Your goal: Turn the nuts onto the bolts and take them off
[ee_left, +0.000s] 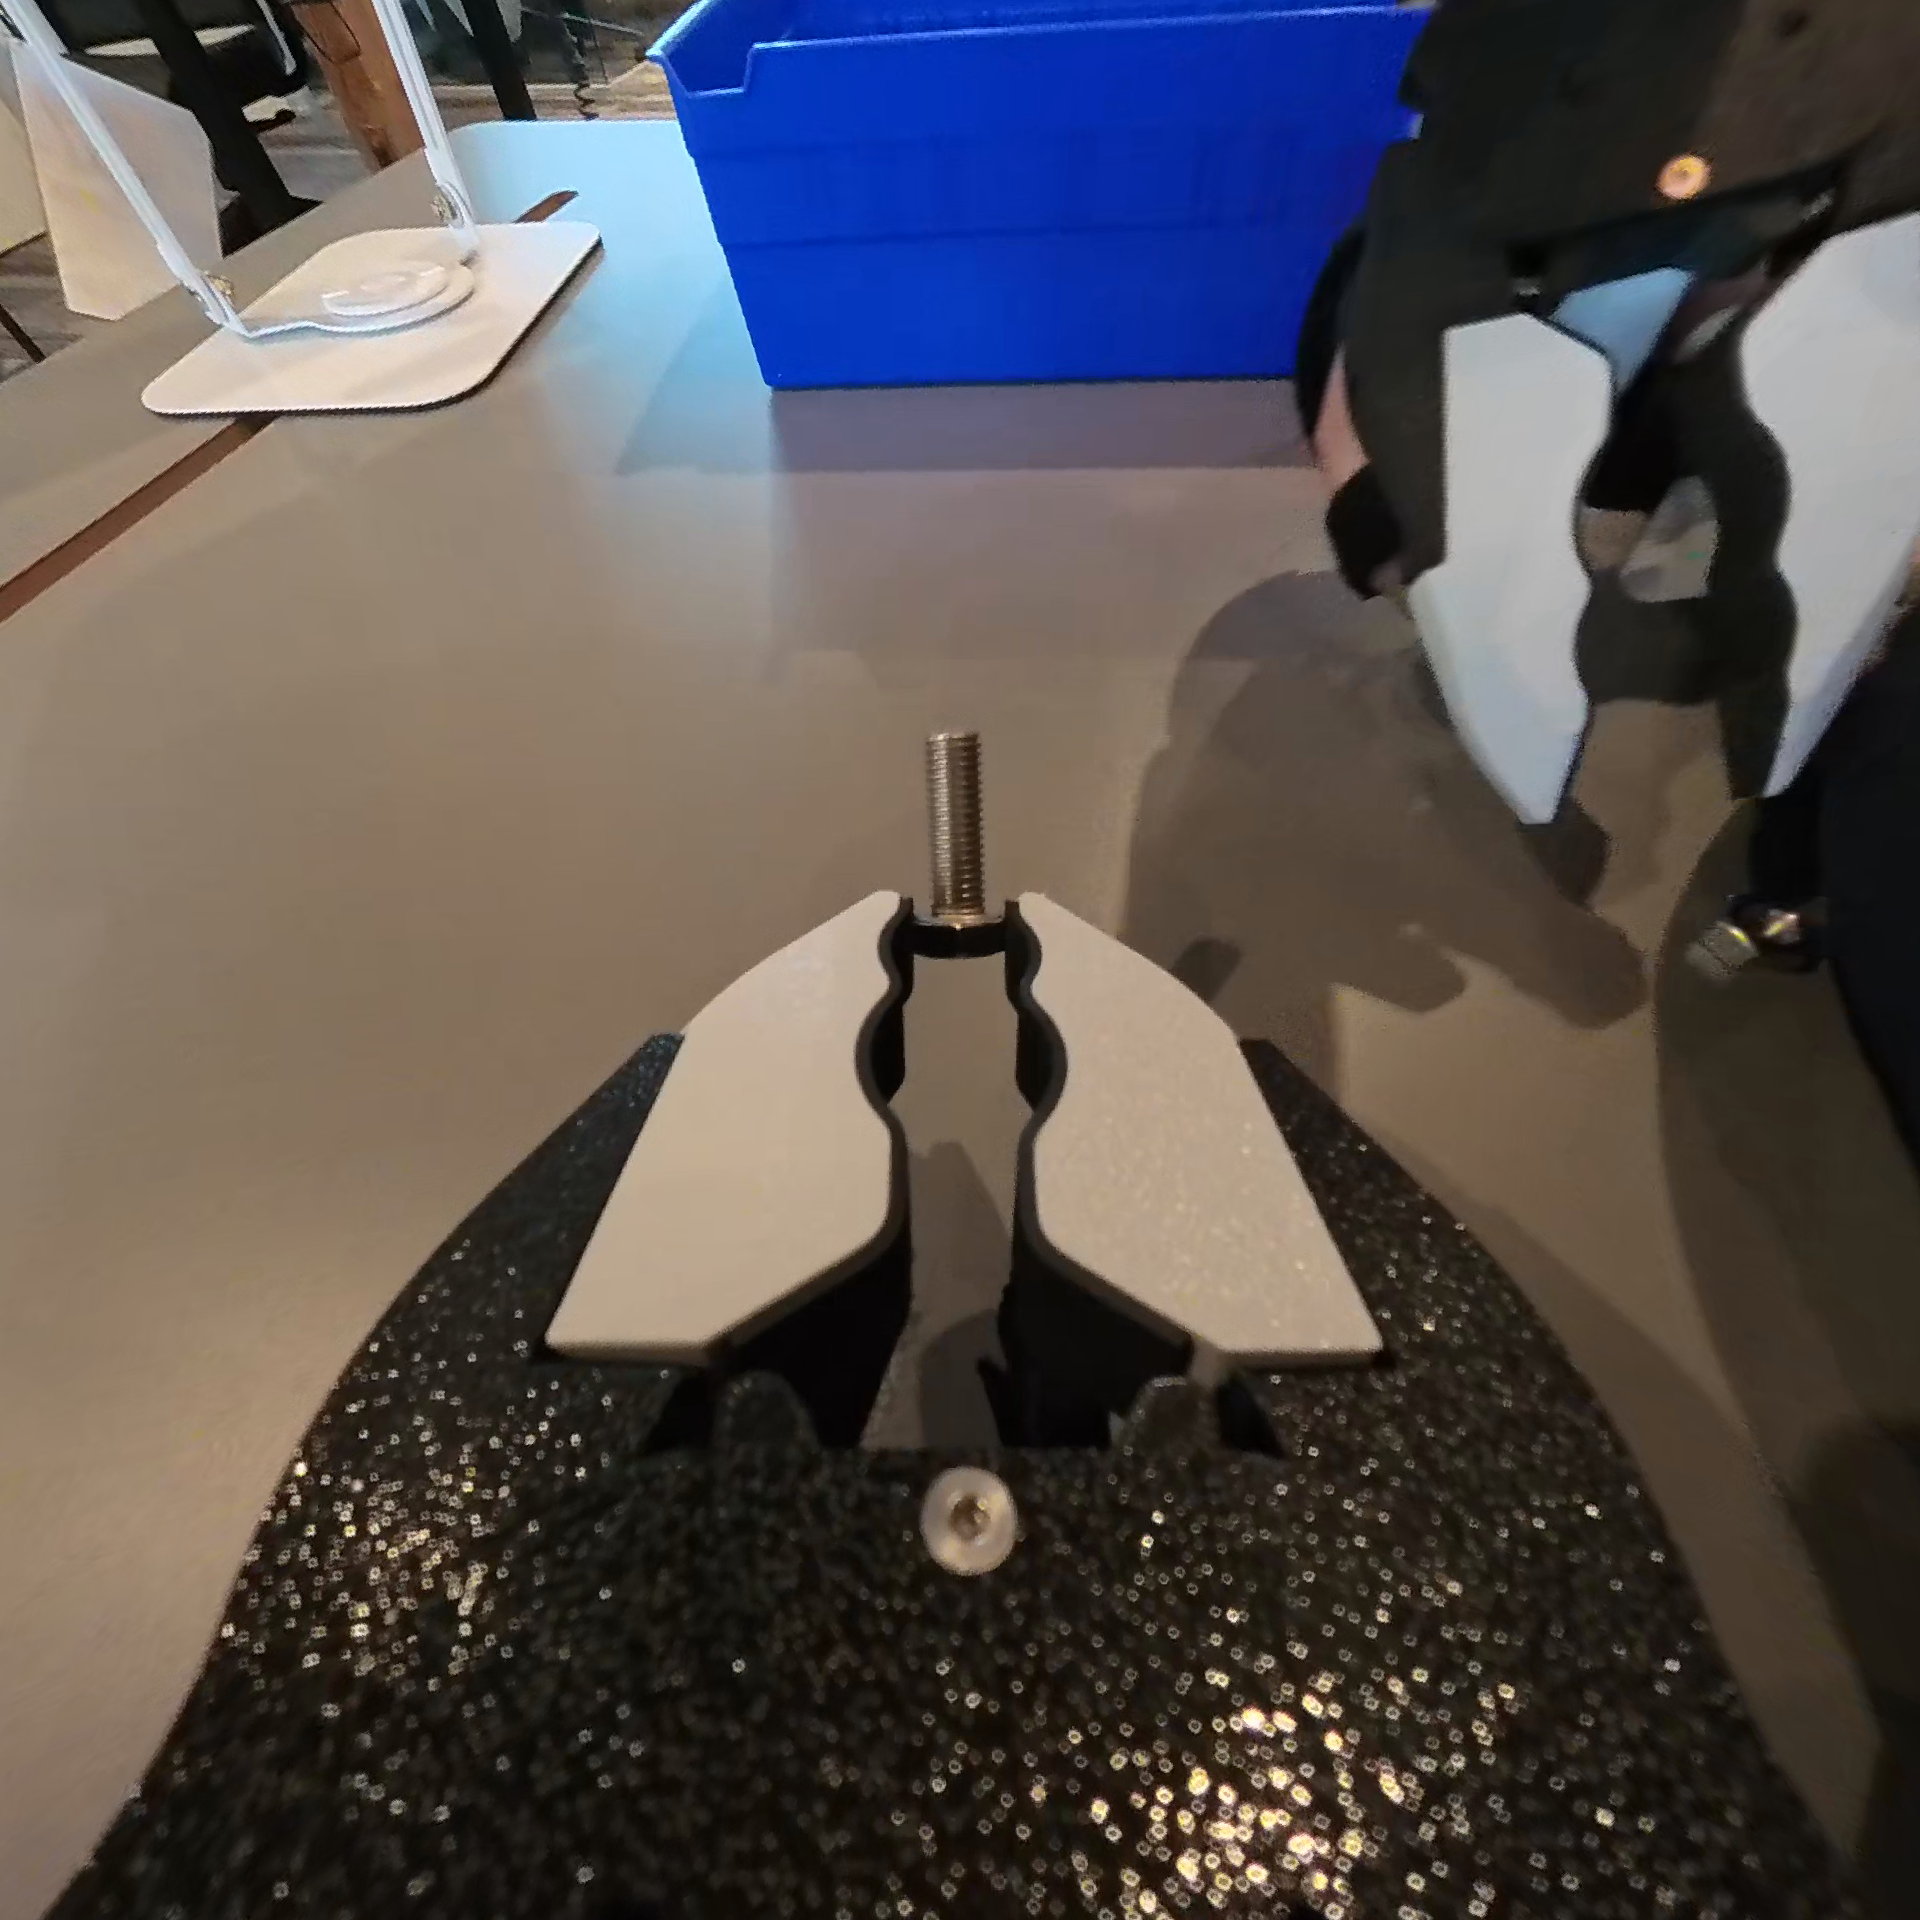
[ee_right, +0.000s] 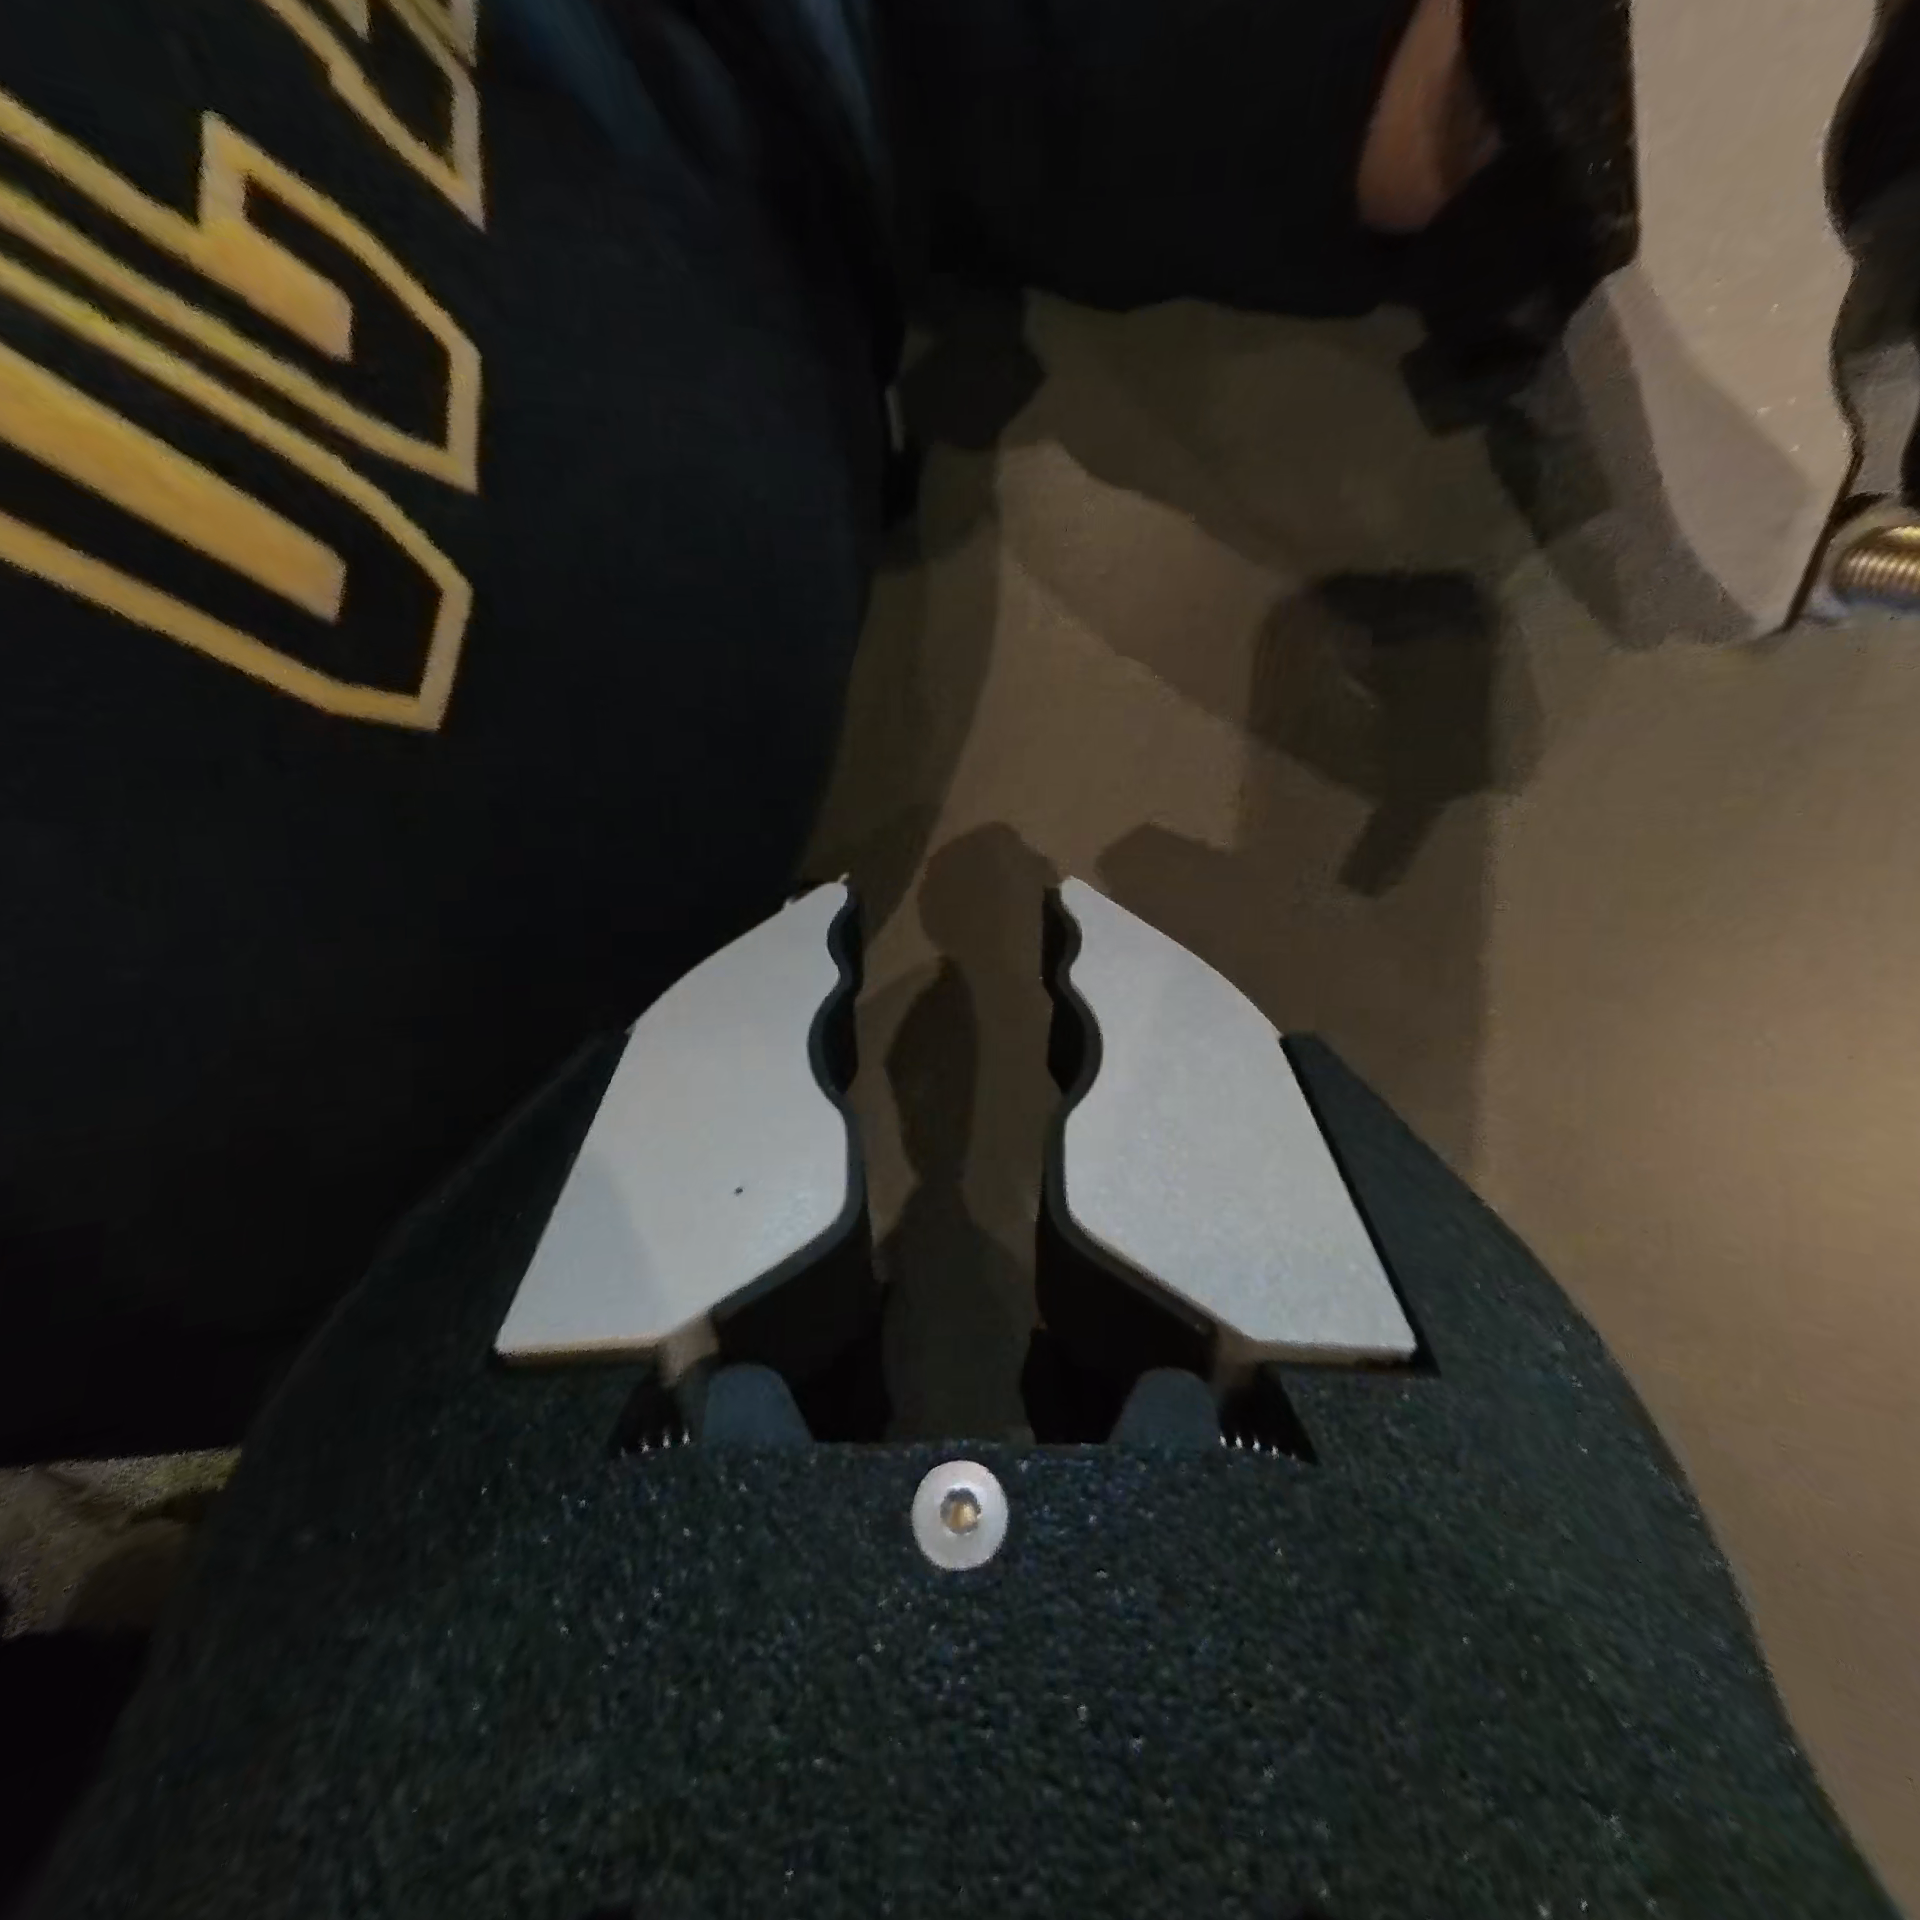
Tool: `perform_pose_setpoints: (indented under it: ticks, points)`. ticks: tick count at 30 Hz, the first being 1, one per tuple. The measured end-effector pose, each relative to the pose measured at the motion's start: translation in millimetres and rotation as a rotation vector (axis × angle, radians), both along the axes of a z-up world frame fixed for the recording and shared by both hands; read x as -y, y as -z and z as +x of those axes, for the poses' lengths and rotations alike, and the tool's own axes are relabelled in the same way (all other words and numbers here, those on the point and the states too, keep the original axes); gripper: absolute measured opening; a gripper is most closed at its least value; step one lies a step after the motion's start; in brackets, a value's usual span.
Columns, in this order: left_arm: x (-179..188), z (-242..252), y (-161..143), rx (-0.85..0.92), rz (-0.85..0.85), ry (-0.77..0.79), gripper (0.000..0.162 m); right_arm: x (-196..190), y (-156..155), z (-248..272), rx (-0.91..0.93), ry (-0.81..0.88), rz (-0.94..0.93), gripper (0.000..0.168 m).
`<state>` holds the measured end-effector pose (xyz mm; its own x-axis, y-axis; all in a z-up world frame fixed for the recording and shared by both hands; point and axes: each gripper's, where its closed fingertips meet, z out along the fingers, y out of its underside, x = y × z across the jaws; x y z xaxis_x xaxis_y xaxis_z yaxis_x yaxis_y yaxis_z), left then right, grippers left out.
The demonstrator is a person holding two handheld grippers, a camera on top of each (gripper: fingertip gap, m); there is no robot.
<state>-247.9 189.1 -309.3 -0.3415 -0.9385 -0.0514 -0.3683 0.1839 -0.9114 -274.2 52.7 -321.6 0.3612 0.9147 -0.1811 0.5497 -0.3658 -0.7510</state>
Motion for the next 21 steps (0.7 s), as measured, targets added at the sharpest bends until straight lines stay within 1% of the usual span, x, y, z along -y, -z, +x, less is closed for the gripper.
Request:
perform_pose_setpoints:
  ticks: [6,13,17,21]
  points:
    - [-0.6,0.1,-1.9,0.011,-0.005,-0.006,0.016,12.6,9.8,-1.8,0.062,0.061,0.012,0.033]
    - [2.8,0.4,-0.9,0.008,0.016,0.005,0.016,32.7,18.0,-21.3,0.051,0.081,0.030,0.033]
    - [3.5,0.1,-1.0,0.009,0.022,0.009,0.016,33.7,30.9,-23.9,0.135,0.108,0.035,0.028]
    - [3.6,-0.5,-1.1,0.010,0.023,0.010,0.016,30.0,31.2,-25.4,0.145,0.142,0.020,0.023]
